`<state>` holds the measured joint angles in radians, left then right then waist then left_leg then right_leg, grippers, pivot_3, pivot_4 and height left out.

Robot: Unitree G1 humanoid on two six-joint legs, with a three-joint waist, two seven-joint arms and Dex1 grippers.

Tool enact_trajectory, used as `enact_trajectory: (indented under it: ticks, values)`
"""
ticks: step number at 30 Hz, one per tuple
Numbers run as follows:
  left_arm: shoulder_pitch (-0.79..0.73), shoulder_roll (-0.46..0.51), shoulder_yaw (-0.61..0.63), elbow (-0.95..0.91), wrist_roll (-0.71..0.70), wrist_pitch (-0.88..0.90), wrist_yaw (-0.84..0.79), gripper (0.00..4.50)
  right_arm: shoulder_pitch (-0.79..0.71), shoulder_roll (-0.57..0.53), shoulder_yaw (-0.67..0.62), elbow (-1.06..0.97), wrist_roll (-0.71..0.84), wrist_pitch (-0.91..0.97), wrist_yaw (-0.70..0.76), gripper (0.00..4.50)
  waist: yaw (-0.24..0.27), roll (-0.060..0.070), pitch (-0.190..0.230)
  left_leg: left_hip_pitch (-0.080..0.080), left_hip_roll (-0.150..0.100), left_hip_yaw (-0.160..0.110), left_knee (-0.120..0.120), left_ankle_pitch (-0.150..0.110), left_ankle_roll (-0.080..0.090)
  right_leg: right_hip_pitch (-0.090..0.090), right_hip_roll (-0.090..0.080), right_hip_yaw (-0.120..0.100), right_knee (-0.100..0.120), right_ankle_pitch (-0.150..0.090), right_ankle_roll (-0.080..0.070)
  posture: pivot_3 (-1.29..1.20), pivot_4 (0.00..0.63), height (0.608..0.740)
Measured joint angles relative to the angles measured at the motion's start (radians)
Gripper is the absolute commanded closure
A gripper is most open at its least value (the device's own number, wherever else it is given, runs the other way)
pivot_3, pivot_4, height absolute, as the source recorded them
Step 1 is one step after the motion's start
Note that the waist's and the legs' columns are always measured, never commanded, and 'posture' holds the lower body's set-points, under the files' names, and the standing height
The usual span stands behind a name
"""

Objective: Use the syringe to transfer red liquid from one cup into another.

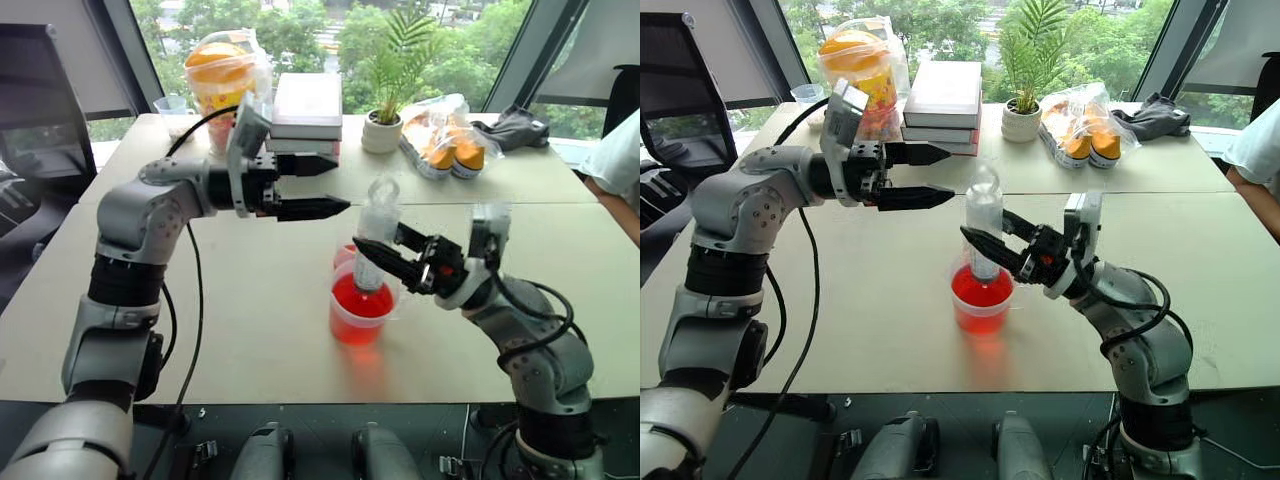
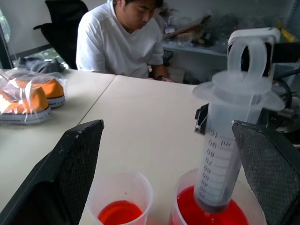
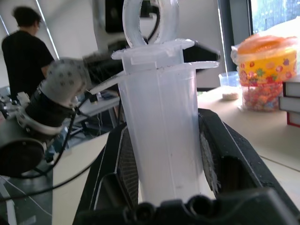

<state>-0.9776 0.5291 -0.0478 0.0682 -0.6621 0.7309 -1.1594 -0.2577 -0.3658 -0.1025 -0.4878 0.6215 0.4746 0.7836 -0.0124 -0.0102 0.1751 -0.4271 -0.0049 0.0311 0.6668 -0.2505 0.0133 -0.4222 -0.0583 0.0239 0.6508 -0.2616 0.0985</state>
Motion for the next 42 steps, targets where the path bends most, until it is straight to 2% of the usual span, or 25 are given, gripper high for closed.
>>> enact_trajectory:
  ticks: [10, 20, 23, 30, 42]
  values:
    - [-0.029, -0.016, -0.022, 0.003, -0.004, 0.024, -0.103, 0.0, 0.029, -0.003, 0.039, 0.04, -0.053, -0.104, -0.008, 3.07, -0.001, 0.0, 0.0, 0.0, 0.001, 0.0, 0.0, 0.0, 0.0, 0.0, 0.001, 0.0, 0.0, 0.0, 0.0, 0.0, 0.15, 0.74]
    - [-0.044, -0.089, -0.065, 0.007, 0.0, 0.042, -0.105, 0.0, 0.035, -0.012, 0.058, 0.045, -0.059, -0.111, -0.021, 3.07, 0.0, 0.0, 0.0, 0.001, 0.001, -0.001, 0.001, 0.0, 0.0, 0.001, 0.001, 0.0, 0.0, 0.0, 0.0, 0.0, 0.15, 0.74]
    - [-0.044, -0.1, -0.084, 0.008, 0.009, 0.042, -0.102, 0.94, 0.035, -0.019, 0.061, 0.045, -0.059, -0.111, -0.022, 3.07, 0.0, 0.0, 0.0, 0.001, 0.001, -0.001, 0.001, 0.0, 0.0, 0.001, 0.001, 0.0, 0.0, 0.0, 0.0, 0.0, 0.15, 0.74]
    - [-0.044, -0.109, -0.086, 0.009, 0.018, 0.045, -0.088, 4.48, 0.035, -0.034, 0.069, 0.043, -0.057, -0.111, -0.021, 3.07, 0.001, 0.0, 0.0, 0.001, 0.001, -0.001, 0.001, 0.0, 0.0, 0.001, 0.001, 0.0, 0.0, 0.0, 0.0, 0.0, 0.15, 0.74]
    - [-0.098, -0.109, -0.087, 0.059, 0.021, 0.04, -0.101, 4.48, 0.018, -0.037, 0.066, 0.043, -0.025, -0.108, -0.031, 3.07, 0.001, 0.0, 0.0, 0.001, 0.001, -0.001, 0.001, 0.0, 0.0, 0.001, 0.001, 0.0, 0.0, 0.0, 0.0, 0.0, 0.15, 0.74]
